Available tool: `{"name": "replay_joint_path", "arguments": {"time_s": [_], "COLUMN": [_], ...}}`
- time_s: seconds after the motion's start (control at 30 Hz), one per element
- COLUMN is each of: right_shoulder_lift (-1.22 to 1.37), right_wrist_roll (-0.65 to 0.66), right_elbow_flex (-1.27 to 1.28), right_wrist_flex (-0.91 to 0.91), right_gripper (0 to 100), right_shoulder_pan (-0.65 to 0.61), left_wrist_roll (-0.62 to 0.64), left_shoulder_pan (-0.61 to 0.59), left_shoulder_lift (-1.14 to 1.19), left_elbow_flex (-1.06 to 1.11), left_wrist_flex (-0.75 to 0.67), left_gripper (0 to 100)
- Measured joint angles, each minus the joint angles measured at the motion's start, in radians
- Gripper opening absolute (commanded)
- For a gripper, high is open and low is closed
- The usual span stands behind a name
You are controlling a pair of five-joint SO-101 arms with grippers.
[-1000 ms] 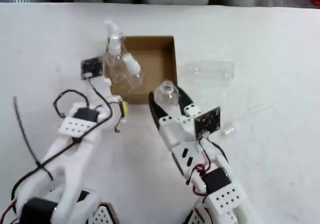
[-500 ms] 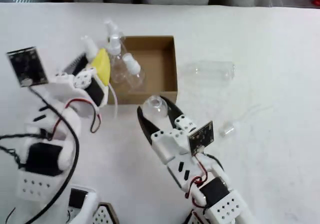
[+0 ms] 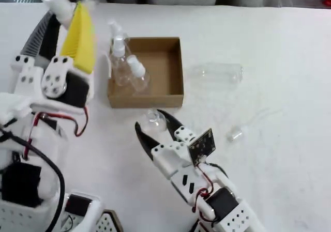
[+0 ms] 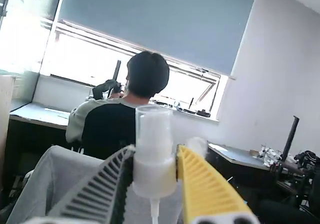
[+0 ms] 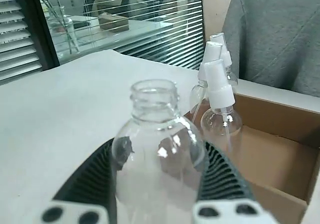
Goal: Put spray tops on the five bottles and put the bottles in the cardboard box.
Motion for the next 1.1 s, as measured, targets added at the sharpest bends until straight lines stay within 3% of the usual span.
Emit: {"name": "replay_joint_path", "arguments": {"time_s": [0.2,0.5,0.77,1.1], "right_shoulder_lift": [0.000,0.000,0.000,0.000], "right_wrist_roll": [0.000,0.000,0.000,0.000], "right_elbow_flex": [0.000,0.000,0.000,0.000], "right_wrist_flex": [0.000,0.000,0.000,0.000], "right_gripper": [1.5,1.5,1.5,1.5], "right_shoulder_pan": [0.000,0.000,0.038,0.037], "left_wrist_roll": [0.000,0.002,0.101,0.101], "left_shoulder_pan": [0.097,0.233,0.242,0.245], "left_shoulder_lift": [0.167,0.183,0.150,-0.078], "left_elbow_flex": [-0.144,-0.141,0.012,0.362], "left_wrist_flex": [0.000,0.000,-0.008,-0.183], "left_gripper": [2,2,2,2]}}
